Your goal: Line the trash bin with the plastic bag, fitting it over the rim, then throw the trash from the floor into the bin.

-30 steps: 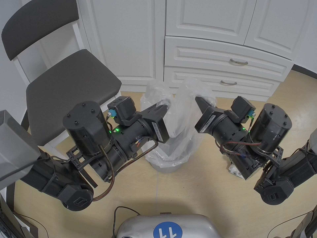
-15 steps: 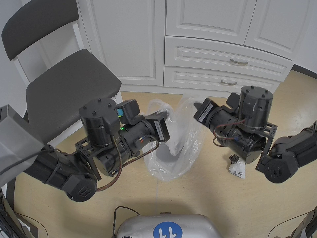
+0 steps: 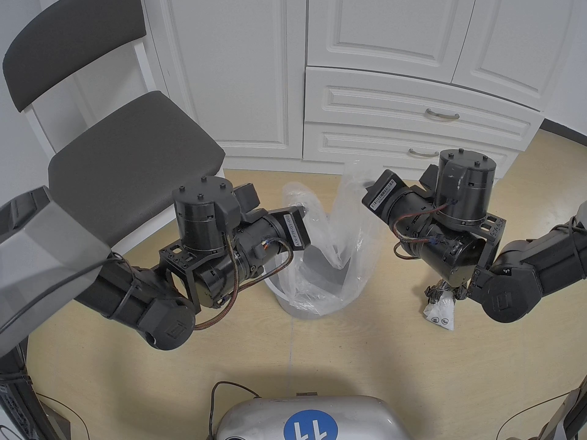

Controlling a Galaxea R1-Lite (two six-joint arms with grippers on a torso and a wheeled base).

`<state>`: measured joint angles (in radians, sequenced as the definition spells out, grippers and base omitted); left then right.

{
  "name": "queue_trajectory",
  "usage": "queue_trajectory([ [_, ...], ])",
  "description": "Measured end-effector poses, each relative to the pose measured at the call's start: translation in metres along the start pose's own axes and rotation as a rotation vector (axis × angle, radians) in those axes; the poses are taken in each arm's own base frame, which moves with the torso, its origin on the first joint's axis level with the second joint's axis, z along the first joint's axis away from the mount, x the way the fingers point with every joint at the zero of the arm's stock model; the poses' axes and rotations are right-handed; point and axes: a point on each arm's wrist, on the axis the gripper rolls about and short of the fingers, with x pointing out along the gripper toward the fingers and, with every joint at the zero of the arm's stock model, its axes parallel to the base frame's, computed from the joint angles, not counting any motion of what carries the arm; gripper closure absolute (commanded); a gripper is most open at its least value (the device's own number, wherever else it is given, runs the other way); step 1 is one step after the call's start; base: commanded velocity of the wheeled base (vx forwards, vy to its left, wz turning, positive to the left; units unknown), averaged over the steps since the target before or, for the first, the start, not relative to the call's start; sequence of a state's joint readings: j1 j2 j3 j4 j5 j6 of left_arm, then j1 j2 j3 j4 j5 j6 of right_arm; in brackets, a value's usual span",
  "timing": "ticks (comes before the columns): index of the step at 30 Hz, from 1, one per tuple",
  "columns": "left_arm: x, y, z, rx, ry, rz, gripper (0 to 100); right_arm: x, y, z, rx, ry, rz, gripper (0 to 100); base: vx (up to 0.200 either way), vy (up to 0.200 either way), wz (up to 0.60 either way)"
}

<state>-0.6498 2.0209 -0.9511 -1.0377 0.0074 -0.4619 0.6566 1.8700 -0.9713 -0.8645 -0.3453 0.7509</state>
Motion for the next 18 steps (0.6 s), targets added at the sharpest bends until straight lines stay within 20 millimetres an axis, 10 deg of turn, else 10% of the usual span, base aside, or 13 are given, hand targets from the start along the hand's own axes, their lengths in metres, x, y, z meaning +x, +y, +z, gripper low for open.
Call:
queue_trajectory([
  [18, -0.011, 0.001, 0.002, 0.016, 0.09, 0.048, 100, 0.002, -0.001, -0.02, 0.017, 0.095, -0.021, 100, 0.0, 0.0, 0.0],
])
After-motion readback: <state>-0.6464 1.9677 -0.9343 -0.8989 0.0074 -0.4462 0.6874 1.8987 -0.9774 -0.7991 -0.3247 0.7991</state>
